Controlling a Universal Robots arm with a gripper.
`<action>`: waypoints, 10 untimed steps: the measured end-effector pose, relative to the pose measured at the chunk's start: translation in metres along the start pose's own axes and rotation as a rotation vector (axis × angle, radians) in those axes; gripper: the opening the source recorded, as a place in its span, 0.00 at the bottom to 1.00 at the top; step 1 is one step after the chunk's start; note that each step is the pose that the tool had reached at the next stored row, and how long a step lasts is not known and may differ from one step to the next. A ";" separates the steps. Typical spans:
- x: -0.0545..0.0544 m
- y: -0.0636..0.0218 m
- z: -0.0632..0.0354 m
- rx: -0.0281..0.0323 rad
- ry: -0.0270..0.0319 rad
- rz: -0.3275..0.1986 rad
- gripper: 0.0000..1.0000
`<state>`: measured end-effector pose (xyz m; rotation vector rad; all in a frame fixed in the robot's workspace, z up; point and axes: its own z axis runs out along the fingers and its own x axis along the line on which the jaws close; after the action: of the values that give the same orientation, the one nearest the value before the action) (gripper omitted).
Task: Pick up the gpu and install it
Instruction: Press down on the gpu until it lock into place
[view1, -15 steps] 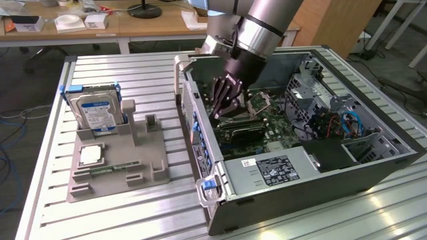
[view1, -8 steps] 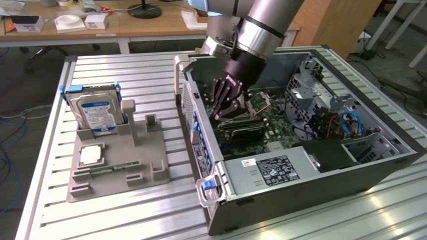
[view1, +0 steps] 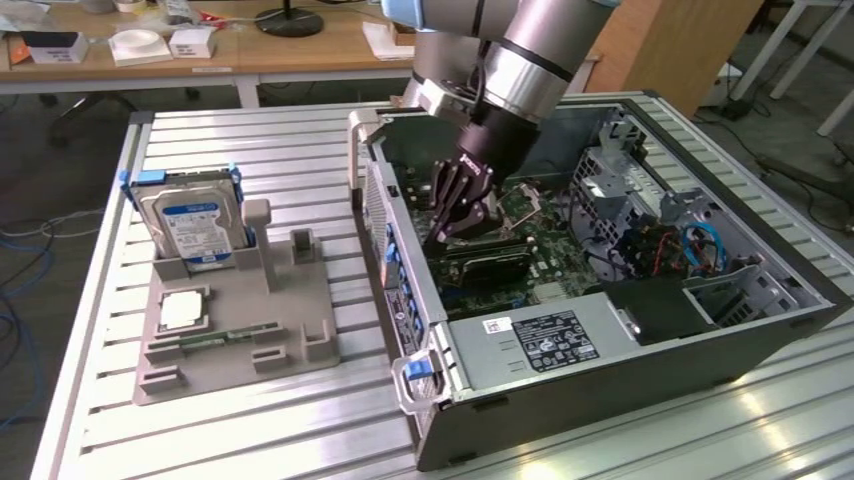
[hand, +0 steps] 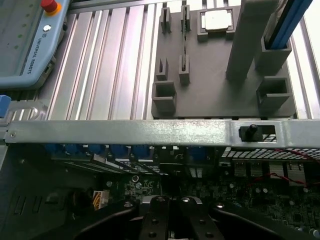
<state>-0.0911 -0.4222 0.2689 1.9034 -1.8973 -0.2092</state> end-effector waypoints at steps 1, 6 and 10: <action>0.000 -0.0007 0.0000 -0.0002 0.0026 0.001 0.10; 0.002 -0.0011 0.0007 -0.0006 0.0189 0.007 0.10; 0.005 -0.0012 0.0015 0.0004 0.0285 0.004 0.10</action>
<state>-0.0903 -0.4278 0.2682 1.8929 -1.8824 -0.1796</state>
